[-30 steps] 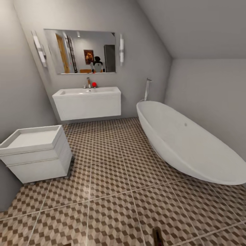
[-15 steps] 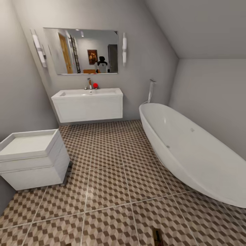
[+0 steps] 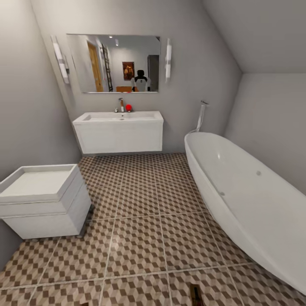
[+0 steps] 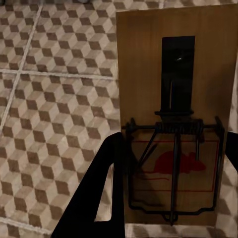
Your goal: Take the four mousetraps from the cabinet in the bathroom and place them on the bathroom floor. Make sure all four end up on the same floor surface, and ensure that at least two of them are either under or directly next to the same bathroom sink.
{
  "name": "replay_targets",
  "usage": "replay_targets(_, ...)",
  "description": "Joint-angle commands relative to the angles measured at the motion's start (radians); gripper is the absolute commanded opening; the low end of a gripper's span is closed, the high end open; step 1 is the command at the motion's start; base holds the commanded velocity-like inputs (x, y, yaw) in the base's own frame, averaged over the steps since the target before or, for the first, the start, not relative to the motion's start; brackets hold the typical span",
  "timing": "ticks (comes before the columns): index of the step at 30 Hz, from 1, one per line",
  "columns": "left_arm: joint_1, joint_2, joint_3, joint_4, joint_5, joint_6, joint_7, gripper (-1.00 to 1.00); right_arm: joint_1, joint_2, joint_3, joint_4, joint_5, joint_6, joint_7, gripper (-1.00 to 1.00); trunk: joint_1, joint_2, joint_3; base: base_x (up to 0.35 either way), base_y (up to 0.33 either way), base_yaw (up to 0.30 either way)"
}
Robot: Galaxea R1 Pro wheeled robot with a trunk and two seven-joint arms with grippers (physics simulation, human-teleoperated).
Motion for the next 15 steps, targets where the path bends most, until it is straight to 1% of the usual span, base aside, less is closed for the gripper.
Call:
replay_targets(1,-0.001,-0.001,-0.006,0.003,-0.007,-0.002,0.013,-1.0,-0.001,-0.001,0.007,0.001,0.003,-0.001,-0.009,-1.0,0.001,0.0,-0.001,0.341,-0.119,0.019)
replay_targets(5,-0.001,-0.001,-0.006,0.003,-0.007,-0.002,0.013,-1.0,-0.001,-0.001,0.007,0.001,0.003,-0.001,-0.009,-1.0,0.001,0.0,-0.001,0.341,-0.103,0.01)
replay_targets(7,-0.001,-0.001,-0.006,0.003,-0.007,-0.002,0.013,-1.0,-0.001,-0.001,0.007,0.001,0.003,-0.001,-0.009,-1.0,0.001,0.0,-0.001,0.341,-0.094,0.081)
replay_targets(15,-0.001,-0.001,-0.006,0.003,-0.007,-0.002,0.013,-1.0,-0.001,-0.001,0.007,0.001,0.003,-0.001,-0.009,-1.0,0.001,0.0,-0.001,0.341,-0.09,0.168)
